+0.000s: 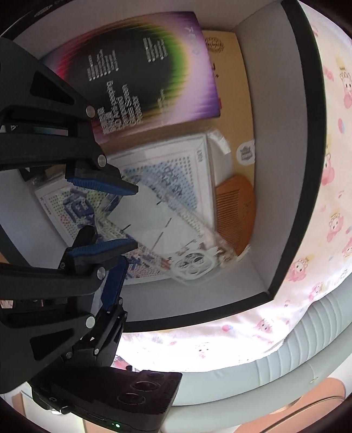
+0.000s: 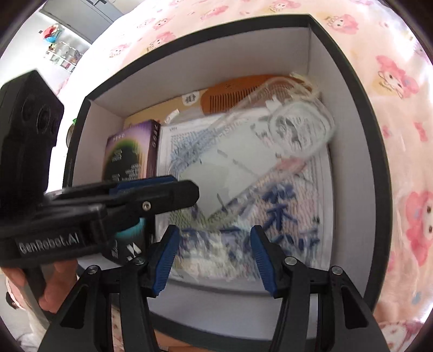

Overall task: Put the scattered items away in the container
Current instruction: 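Push the clear phone case flat into the box with the left tool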

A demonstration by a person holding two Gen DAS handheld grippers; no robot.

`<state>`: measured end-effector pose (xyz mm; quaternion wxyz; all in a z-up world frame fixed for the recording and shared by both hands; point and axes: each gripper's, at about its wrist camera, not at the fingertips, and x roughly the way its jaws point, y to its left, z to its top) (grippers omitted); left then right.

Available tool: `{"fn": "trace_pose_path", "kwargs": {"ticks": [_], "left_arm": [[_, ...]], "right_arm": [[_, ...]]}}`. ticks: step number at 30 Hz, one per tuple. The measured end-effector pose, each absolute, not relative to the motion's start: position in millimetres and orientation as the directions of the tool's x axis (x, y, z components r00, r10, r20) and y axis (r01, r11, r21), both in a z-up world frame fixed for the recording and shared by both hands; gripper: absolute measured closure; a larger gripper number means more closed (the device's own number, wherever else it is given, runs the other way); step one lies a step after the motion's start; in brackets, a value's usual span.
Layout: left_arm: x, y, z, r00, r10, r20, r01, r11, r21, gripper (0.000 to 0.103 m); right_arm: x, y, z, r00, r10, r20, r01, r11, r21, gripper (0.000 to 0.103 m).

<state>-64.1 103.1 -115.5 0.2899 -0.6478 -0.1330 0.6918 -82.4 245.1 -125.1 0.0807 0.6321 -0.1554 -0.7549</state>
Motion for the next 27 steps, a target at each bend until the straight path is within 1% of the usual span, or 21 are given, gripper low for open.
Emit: {"fn": "trace_pose_path", "kwargs": {"ticks": [4,7,9,11,14,16,19,20,23,27], "left_arm": [[-76,90,-106,-0.089,0.519,-0.85,-0.233,-0.841,-0.489,0.069],[-80,80,-102,-0.107,0.504,-0.857,-0.22,-0.853,-0.474,0.069],[-79,80,-103,-0.087,0.495,-0.865,-0.238,-0.853,-0.464,0.069],[-73,84,-106,-0.082,0.473,-0.877,-0.254,-0.861,-0.441,0.066],[-67,88,-106,-0.065,0.451,-0.89,-0.286,-0.863,-0.416,0.065],[-64,91,-103,-0.079,0.422,-0.903,-0.324,-0.868,-0.377,0.065],[-60,99,-102,-0.064,0.424,-0.904,-0.376,-0.849,-0.371,0.066],[-59,102,-103,-0.056,0.426,-0.903,-0.387,-0.843,-0.374,0.066],[-60,107,-111,-0.069,0.373,-0.925,-0.408,-0.857,-0.315,0.066],[-63,111,-112,-0.081,0.345,-0.935,-0.421,-0.862,-0.281,0.066]], "right_arm": [[-105,239,-128,-0.167,-0.332,-0.928,-0.028,-0.94,0.341,0.052],[-118,241,-131,-0.172,-0.338,-0.925,-0.031,-0.937,0.348,0.052],[-117,244,-123,-0.209,-0.312,-0.927,-0.023,-0.946,0.324,0.052],[-110,250,-113,-0.244,-0.275,-0.93,-0.015,-0.958,0.287,0.052],[-101,252,-105,-0.262,-0.183,-0.948,0.023,-0.983,0.184,0.052],[-95,254,-101,-0.281,-0.128,-0.951,0.03,-0.992,0.124,0.052],[-96,259,-98,-0.293,-0.169,-0.941,0.029,-0.985,0.167,0.052],[-94,261,-94,-0.304,-0.153,-0.94,0.026,-0.988,0.152,0.052],[-92,265,-81,-0.362,-0.061,-0.93,0.024,-0.998,0.056,0.052],[-98,274,-71,-0.415,-0.012,-0.91,-0.018,-1.0,0.021,0.052]]}}
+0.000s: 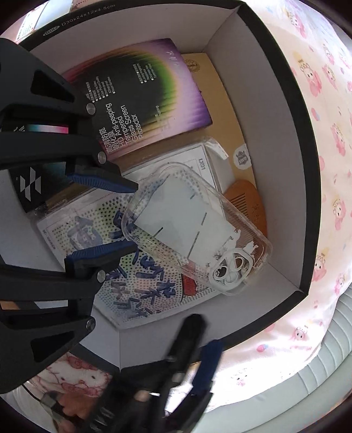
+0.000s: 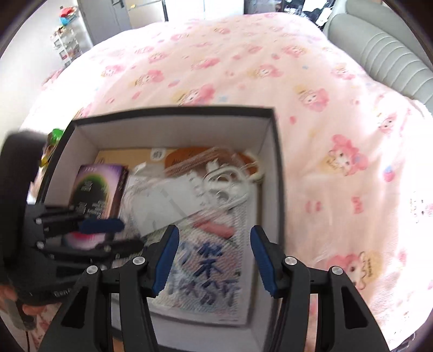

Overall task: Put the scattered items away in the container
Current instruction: 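Push the clear phone case flat into the box with the left tool, then press the phone case down against the bead-art pack with the left tool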

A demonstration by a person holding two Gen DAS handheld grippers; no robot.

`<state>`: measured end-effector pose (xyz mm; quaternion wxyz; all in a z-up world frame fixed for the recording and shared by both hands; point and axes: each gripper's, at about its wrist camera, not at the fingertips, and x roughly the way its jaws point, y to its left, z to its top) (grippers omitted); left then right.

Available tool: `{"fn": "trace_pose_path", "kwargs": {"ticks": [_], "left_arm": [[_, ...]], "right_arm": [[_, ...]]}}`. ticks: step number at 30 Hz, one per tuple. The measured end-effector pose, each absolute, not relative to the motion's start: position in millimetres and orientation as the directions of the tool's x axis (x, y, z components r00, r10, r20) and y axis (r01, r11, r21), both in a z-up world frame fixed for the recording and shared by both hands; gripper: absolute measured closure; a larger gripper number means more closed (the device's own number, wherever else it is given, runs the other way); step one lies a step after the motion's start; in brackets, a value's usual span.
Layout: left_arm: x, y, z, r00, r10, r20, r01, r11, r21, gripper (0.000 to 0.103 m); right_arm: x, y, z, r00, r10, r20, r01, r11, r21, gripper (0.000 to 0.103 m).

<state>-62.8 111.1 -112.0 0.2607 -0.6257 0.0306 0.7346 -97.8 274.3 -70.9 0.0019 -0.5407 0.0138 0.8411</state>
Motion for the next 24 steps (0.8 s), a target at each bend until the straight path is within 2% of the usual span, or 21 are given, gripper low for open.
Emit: {"fn": "trace_pose_path", "kwargs": {"ticks": [5,10,18,21,24], "left_arm": [[-67,109,-107,-0.054,0.377,-0.925,-0.436,-0.842,-0.318,0.066],[-73,113,-106,-0.073,0.33,-0.941,-0.456,-0.85,-0.263,0.066],[-122,111,-94,-0.117,0.232,-0.966,-0.391,-0.904,-0.17,0.065],[-141,102,-78,-0.12,0.262,-0.958,-0.359,-0.911,-0.204,0.066],[-142,101,-62,-0.109,0.332,-0.937,-0.408,-0.874,-0.262,0.066]], "right_arm": [[-118,280,-65,-0.455,-0.08,-0.887,-0.027,-0.994,0.103,0.052],[-113,287,-63,-0.481,-0.16,-0.862,0.001,-0.983,0.182,0.052],[-109,285,-74,-0.513,-0.132,-0.848,-0.037,-0.984,0.176,0.052],[-105,292,-72,-0.544,-0.101,-0.833,-0.074,-0.983,0.168,0.052],[-104,303,-74,-0.541,-0.17,-0.824,-0.08,-0.965,0.252,0.052]]}}
